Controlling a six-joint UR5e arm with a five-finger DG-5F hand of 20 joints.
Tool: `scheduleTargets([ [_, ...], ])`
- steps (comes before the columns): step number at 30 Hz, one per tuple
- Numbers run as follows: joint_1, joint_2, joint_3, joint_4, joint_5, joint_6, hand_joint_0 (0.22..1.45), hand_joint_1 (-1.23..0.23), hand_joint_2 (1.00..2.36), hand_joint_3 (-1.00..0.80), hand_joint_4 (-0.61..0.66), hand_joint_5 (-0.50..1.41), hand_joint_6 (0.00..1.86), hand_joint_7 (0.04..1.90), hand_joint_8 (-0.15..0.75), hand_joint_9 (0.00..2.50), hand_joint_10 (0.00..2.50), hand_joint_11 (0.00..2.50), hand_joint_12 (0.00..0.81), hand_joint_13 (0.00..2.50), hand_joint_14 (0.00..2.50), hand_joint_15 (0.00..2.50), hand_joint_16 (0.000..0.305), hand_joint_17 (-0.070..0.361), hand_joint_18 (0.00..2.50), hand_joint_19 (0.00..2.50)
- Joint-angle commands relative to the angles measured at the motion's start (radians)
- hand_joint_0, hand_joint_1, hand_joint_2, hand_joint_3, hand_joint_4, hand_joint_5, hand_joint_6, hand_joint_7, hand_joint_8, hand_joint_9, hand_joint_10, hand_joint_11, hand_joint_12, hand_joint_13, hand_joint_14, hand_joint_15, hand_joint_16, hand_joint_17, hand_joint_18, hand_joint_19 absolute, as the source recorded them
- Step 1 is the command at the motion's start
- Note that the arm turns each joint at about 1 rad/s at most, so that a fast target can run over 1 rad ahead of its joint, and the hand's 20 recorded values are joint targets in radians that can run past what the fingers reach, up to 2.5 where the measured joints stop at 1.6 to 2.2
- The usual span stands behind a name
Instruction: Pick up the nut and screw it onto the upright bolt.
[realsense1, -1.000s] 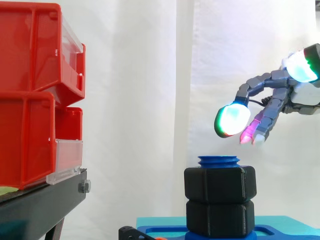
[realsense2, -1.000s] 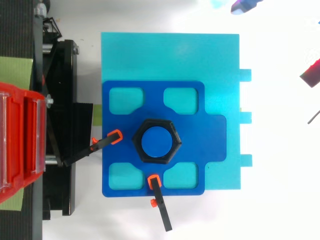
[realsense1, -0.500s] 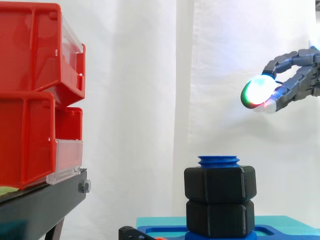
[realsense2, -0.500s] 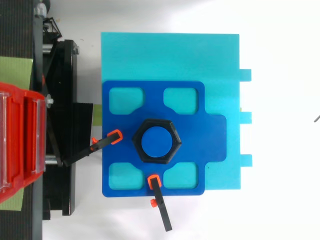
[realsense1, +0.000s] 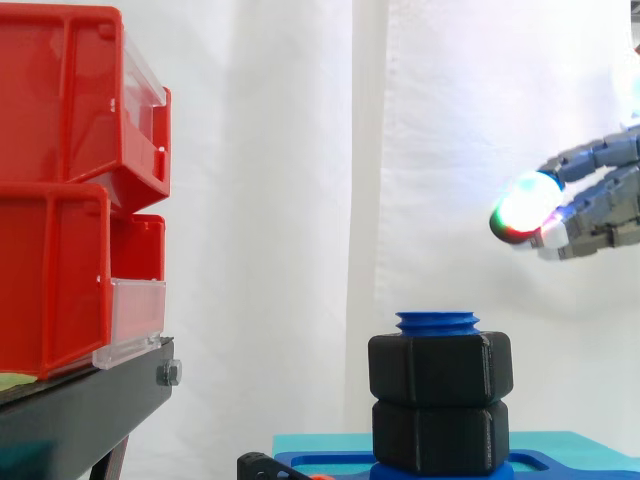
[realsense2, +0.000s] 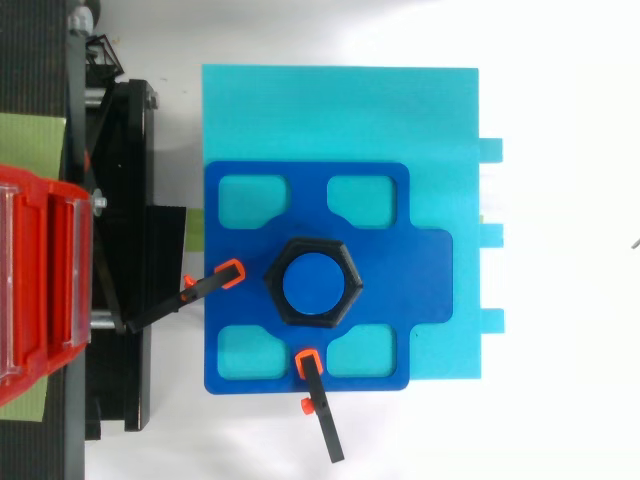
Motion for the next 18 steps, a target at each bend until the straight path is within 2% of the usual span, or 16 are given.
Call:
scheduleTargets([
  [1,0.002,0.0,0.0,-0.074,0.005,0.21,0.5,-0.4,1.0,-0.5,0.17,-0.23,0.5,0.64,0.222,0.27,0.0,0.0,0.332,0.06,0.0,0.0,0.042,0.094,0.0,0.0],
  [2,0.003,0.0,0.0,-0.108,0.007,0.273,0.5,-0.4,1.0,-0.5,0.16,-0.23,0.5,0.64,0.223,0.26,0.0,0.0,0.332,0.05,0.0,0.0,0.042,0.094,0.0,0.0],
  [5,0.005,0.0,0.0,-0.148,0.004,0.348,0.5,-0.38,1.0,-0.5,0.13,-0.25,0.5,0.64,0.224,0.23,0.0,0.0,0.336,0.01,0.0,0.0,0.042,0.094,0.0,0.0],
  [6,0.005,0.0,0.0,-0.185,0.004,0.405,0.5,-0.38,1.0,-0.5,0.12,-0.25,0.5,0.64,0.225,0.22,0.0,0.0,0.337,0.01,0.0,0.0,0.042,0.095,0.0,0.0],
  [7,0.005,0.0,0.0,-0.2,0.002,0.424,0.5,-0.38,1.0,-0.5,0.12,-0.25,0.5,0.63,0.225,0.22,0.0,0.0,0.338,0.0,0.0,0.0,0.042,0.095,0.0,0.0],
  [18,0.002,0.0,0.0,-0.211,0.004,0.419,0.5,-0.4,1.0,-0.5,0.12,-0.26,0.5,0.68,0.242,0.23,0.0,0.0,0.345,0.0,0.0,0.0,0.044,0.1,0.0,0.0],
])
